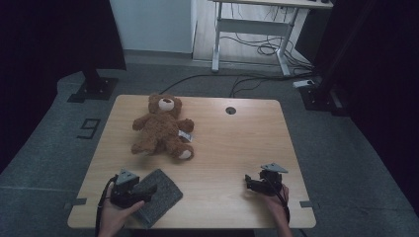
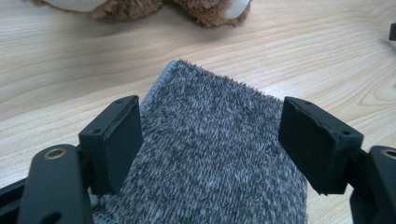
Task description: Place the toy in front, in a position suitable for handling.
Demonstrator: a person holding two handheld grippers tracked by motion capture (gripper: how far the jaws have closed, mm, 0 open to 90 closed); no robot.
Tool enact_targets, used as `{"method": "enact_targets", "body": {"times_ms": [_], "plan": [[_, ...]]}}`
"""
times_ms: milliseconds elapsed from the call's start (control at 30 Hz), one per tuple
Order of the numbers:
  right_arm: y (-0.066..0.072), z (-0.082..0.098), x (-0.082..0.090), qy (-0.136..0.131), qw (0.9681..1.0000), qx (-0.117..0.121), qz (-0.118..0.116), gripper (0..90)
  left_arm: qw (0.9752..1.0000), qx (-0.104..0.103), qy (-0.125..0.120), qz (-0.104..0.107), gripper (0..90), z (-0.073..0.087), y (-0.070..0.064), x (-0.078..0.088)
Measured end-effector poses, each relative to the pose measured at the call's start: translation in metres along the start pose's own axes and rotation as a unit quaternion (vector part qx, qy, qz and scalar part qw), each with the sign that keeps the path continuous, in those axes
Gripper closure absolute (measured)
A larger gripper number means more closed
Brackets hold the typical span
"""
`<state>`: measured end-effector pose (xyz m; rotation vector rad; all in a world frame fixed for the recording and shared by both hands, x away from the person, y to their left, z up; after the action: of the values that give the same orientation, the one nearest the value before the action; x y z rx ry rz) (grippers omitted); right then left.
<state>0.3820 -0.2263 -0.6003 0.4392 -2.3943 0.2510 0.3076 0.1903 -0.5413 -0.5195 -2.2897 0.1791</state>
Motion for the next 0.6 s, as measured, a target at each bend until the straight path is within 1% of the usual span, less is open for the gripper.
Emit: {"method": "enact_targets", "body": {"times_ms": [167, 233, 300, 333, 367, 400, 433, 467, 500, 567, 600], "plan": [[0.001, -0.002, 0.001, -0.011, 0.9999, 0.005, -0.011, 14.3, 0.9999, 0.006, -0.009, -0.007, 21.3, -0.003, 0.002, 0.002], [0.003, -0.007, 0.0, -0.02, 0.9996, 0.011, -0.017, 15.7, 0.9998, 0.011, -0.013, -0.014, 21.1, -0.006, 0.005, 0.003], [0.005, -0.009, 0.0, -0.025, 0.9994, 0.012, -0.022, 16.4, 0.9997, 0.011, -0.014, -0.017, 20.7, -0.007, 0.007, 0.004], [0.008, -0.016, 0.0, -0.034, 0.9989, 0.02, -0.026, 17.2, 0.9995, 0.015, -0.018, -0.023, 20.6, -0.011, 0.009, 0.005], [0.008, -0.016, 0.0, -0.034, 0.9989, 0.02, -0.026, 17.2, 0.9995, 0.015, -0.018, -0.023, 20.5, -0.011, 0.009, 0.005], [0.009, -0.02, 0.0, -0.039, 0.9986, 0.024, -0.027, 17.5, 0.9993, 0.017, -0.021, -0.026, 20.5, -0.013, 0.01, 0.005], [0.013, -0.03, -0.003, -0.049, 0.9979, 0.027, -0.033, 18.3, 0.999, 0.02, -0.025, -0.031, 20.2, -0.017, 0.012, 0.006], [0.013, -0.03, -0.003, -0.049, 0.9979, 0.027, -0.033, 18.3, 0.999, 0.02, -0.025, -0.031, 20.1, -0.017, 0.012, 0.006], [0.019, -0.04, -0.007, -0.058, 0.9969, 0.028, -0.044, 18.6, 0.9986, 0.017, -0.033, -0.038, 20.1, -0.023, 0.014, 0.004], [0.024, -0.048, -0.01, -0.063, 0.9962, 0.034, -0.051, 19.1, 0.9983, 0.015, -0.031, -0.046, 19.5, -0.029, 0.018, 0.001], [0.029, -0.055, -0.012, -0.065, 0.9955, 0.04, -0.056, 19.2, 0.998, 0.016, -0.031, -0.052, 18.6, -0.031, 0.02, 0.0]]}}
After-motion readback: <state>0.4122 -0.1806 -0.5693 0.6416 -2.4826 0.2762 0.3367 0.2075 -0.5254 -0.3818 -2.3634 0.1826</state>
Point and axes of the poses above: each handheld gripper's, and its own axes: x roughly backward along the jaws, z roughly out of its underside, y roughly to its left, the point moved 7 cm from there along -x, roughly forward along the jaws, and after that the axes turned 9 degrees about x, right-handed, at the moved point
